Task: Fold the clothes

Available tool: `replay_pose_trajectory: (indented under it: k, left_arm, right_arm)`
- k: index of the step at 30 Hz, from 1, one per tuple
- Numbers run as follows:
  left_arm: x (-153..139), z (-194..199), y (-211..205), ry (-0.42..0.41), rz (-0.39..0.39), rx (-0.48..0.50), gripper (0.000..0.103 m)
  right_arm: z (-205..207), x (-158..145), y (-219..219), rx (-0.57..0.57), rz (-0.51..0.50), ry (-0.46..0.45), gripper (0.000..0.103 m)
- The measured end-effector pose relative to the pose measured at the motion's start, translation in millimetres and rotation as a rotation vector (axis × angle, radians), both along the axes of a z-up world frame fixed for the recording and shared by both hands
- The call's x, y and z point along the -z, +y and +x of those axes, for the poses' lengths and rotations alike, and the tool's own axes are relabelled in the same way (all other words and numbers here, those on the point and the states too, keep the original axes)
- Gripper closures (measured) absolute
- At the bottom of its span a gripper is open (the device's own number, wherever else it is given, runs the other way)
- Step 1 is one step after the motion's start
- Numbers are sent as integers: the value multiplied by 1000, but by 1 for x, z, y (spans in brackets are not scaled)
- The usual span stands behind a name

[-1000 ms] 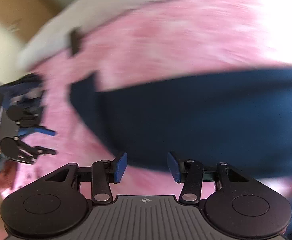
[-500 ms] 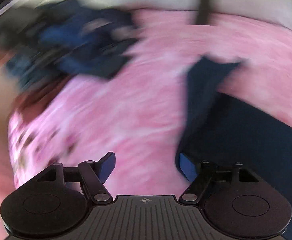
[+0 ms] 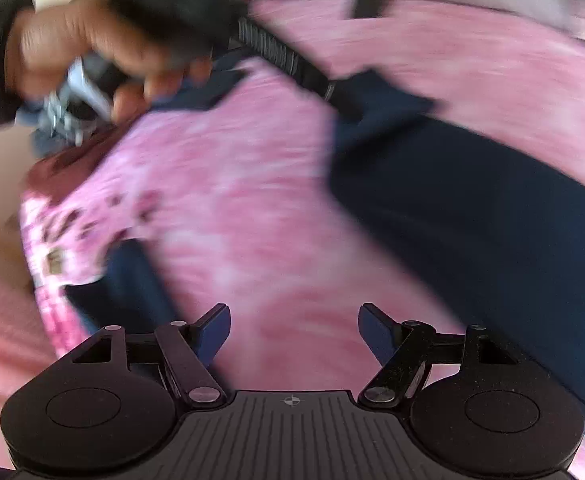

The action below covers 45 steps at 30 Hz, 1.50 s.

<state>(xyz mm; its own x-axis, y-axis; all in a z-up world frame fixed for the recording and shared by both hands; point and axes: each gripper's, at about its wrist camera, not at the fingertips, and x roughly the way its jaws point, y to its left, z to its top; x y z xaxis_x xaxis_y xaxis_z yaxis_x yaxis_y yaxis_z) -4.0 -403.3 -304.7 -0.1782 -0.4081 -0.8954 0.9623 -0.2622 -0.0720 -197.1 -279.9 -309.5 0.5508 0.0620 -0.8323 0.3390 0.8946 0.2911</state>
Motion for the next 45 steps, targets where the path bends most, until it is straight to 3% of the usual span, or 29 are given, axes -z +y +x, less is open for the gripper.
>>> replay_pose_trajectory:
  k: [2, 3, 4, 9, 13, 15, 18, 21, 24, 27, 31, 37, 41, 43, 44, 45]
  left_arm:
    - [17, -17, -6, -102, -2, 5, 59]
    - [22, -23, -6, -165, -12, 1, 82]
    - [22, -23, -2, -219, -27, -18, 88]
    - [-8, 26, 42, -217, -40, -261, 86]
    - [-15, 60, 81, -240, 64, -415, 82]
    - [-18, 67, 96, -271, 108, -448, 82]
    - [-32, 67, 103, -308, 111, -459, 80]
    - [-43, 52, 85, -283, 69, -378, 69]
    - [-40, 26, 48, -225, 44, -224, 62]
    - [-25, -4, 7, -222, 36, -45, 61]
    - [-1, -37, -34, -245, 54, 121, 60]
    - [35, -55, -63, -293, 129, 208, 59]
    - [39, -62, -64, -308, 133, 208, 60]
    - [42, -65, -65, -316, 134, 208, 72]
    - [43, -68, -65, -324, 136, 211, 76]
    - [43, -73, -65, -340, 138, 221, 89]
  right_arm:
    - [-24, -5, -14, 102, -39, 30, 29]
    - [-39, -8, -22, 160, -56, 51, 29]
    - [-53, -10, -30, 217, -73, 73, 29]
    - [-136, -22, -67, 486, -95, 164, 29]
    - [-187, -21, -85, 608, -60, 228, 29]
    - [-205, -23, -92, 652, -33, 231, 29]
    - [-229, -31, -106, 692, -23, 219, 29]
    - [-245, -46, -121, 666, -62, 211, 29]
    - [-262, -63, -144, 618, -121, 212, 29]
    - [-280, -77, -176, 524, -215, 235, 29]
    - [-307, -83, -240, 386, -288, 312, 29]
    - [-344, -78, -347, 287, -316, 383, 30]
    - [-359, -46, -404, 181, -239, 448, 44]
    - [-363, -24, -419, 93, -200, 488, 46]
    - [-366, -13, -426, 51, -181, 507, 56]
    - [-367, -4, -431, 30, -167, 521, 79]
